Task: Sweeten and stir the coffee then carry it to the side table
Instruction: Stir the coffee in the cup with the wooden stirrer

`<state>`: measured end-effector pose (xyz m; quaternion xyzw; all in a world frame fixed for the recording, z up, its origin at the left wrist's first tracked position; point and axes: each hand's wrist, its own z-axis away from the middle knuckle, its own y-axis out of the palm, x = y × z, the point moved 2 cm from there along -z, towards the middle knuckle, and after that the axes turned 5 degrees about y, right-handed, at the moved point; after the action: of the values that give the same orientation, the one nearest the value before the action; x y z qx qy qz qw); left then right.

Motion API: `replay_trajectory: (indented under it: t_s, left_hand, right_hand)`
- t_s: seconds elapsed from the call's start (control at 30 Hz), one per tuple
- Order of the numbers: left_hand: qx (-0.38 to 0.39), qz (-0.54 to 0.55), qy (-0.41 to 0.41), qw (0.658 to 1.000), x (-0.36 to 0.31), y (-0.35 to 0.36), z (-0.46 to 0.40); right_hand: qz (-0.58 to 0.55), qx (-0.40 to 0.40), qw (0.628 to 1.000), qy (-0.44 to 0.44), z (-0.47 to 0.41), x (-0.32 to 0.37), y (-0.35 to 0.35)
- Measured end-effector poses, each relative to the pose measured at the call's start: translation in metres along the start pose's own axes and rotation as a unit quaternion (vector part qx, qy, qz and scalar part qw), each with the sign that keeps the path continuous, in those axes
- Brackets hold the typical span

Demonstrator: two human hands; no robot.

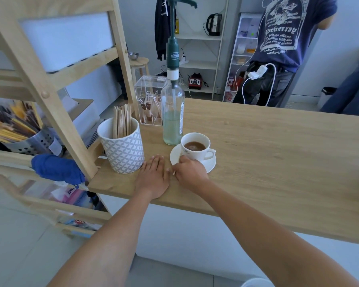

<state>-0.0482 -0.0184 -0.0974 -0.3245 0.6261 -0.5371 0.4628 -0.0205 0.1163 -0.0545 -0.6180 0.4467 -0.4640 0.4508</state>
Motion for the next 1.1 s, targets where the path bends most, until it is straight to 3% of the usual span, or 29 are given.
replay_trajectory:
  t_s: [0.23, 0.4, 0.5, 0.6, 0.7, 0.8, 0.93, 1.1]
  left_hand:
    - [-0.006, -0.009, 0.000, 1.000, -0.002, 0.000, 0.002]
    - [0.002, -0.015, -0.006, 1.000, -0.002, 0.000, 0.000]
    - [0.007, -0.014, -0.007, 1.000, -0.002, -0.001, 0.000]
    - [0.005, -0.014, -0.008, 1.000, -0.001, 0.000, -0.001]
    - [0.004, -0.012, -0.007, 1.000, -0.001, 0.001, -0.001]
    - [0.002, -0.008, -0.006, 1.000, -0.001, 0.000, -0.001]
    - [0.000, -0.002, -0.004, 1.000, 0.000, 0.001, 0.000]
    - [-0.003, -0.001, -0.003, 1.000, 0.001, 0.002, -0.001]
  right_hand:
    - [-0.066, -0.190, 0.980, -0.004, -0.004, 0.005, -0.026]
    - [-0.229, -0.287, 0.928, 0.062, -0.004, -0.004, -0.077]
    - [-0.267, -0.330, 0.898, 0.114, -0.006, -0.020, -0.112]
    - [-0.248, -0.304, 0.905, 0.163, -0.016, -0.037, -0.128]
    - [-0.221, -0.211, 0.938, 0.166, -0.023, -0.043, -0.124]
    - [-0.264, -0.143, 0.941, 0.156, -0.025, -0.038, -0.118]
    - [-0.255, -0.133, 0.944, 0.161, -0.033, -0.036, -0.114]
    - [-0.152, -0.148, 0.960, 0.180, -0.043, -0.044, -0.116]
